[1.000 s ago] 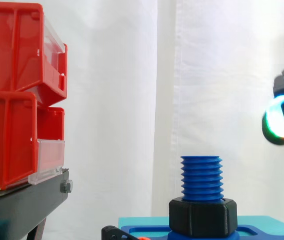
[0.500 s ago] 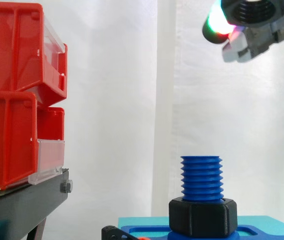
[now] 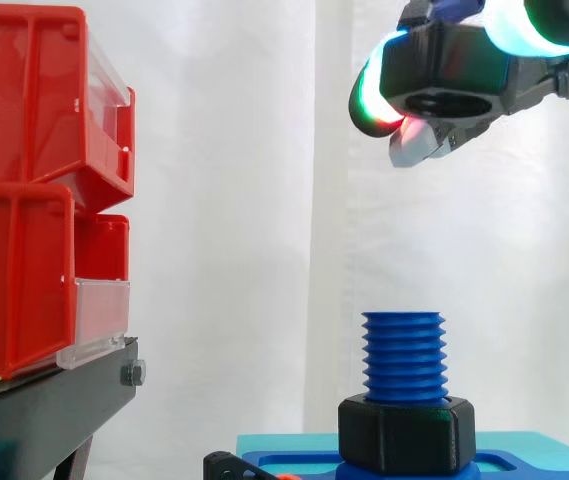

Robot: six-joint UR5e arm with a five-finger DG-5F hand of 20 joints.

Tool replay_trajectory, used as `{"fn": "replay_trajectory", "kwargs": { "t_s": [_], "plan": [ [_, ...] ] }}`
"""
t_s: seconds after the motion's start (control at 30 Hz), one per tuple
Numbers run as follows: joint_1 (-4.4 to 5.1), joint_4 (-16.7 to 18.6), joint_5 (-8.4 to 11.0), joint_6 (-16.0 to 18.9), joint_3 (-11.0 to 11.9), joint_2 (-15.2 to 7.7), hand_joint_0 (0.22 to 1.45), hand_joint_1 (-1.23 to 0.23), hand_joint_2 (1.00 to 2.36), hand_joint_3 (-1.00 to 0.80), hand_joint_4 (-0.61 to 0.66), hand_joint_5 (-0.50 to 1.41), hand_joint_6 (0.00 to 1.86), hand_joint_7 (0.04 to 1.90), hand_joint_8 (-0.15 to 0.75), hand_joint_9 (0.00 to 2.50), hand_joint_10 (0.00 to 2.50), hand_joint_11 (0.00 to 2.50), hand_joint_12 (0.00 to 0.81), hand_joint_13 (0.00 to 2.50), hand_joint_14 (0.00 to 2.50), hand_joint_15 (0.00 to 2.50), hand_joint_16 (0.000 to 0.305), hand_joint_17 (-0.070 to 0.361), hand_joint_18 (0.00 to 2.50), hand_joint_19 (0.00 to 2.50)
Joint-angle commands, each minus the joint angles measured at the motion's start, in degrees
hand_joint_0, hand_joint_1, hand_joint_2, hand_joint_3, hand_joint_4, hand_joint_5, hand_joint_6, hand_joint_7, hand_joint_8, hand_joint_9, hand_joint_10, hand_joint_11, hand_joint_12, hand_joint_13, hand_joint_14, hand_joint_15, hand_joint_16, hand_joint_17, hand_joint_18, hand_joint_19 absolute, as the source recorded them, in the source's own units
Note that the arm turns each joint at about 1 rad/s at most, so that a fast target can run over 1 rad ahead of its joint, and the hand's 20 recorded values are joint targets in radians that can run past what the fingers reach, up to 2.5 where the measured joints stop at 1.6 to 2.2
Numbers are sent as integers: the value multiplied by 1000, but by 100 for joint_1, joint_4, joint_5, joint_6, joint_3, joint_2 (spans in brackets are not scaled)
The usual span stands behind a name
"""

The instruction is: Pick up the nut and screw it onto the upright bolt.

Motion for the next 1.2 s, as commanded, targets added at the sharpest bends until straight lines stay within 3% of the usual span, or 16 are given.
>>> {"fn": "replay_trajectory", "kwargs": {
  "t_s": [0.0,0.17,0.37,0.4,0.67,0.9,1.17],
  "plan": [
    [-12,-55,16,-159,0,-23,647,-666,1000,-500,267,-115,509,1316,316,913,9,286,335,834,8,203,38,86,633,286],
    [-47,-258,16,-159,0,-216,647,-663,1000,-500,266,-114,508,1323,316,919,9,285,336,835,8,203,38,86,634,287],
    [-82,-231,16,-151,0,-357,647,-661,1000,-500,264,-112,506,1325,318,923,9,286,336,835,7,198,38,86,634,288],
    [-126,-196,16,-151,0,-463,647,-661,1000,-500,264,-112,506,1327,319,927,9,287,336,836,8,198,38,86,635,287],
    [-231,6,16,-168,0,-577,647,-658,1000,-500,265,-111,505,1331,320,931,9,288,336,838,8,201,38,86,635,284],
    [-231,24,34,-256,0,-577,646,-657,1000,-500,264,-110,504,1329,320,931,9,288,336,840,8,198,38,86,633,295],
    [-143,59,139,-318,0,-577,644,-657,1000,-500,262,-110,503,1337,319,935,11,293,336,842,8,199,38,86,633,288]
  ]
}}
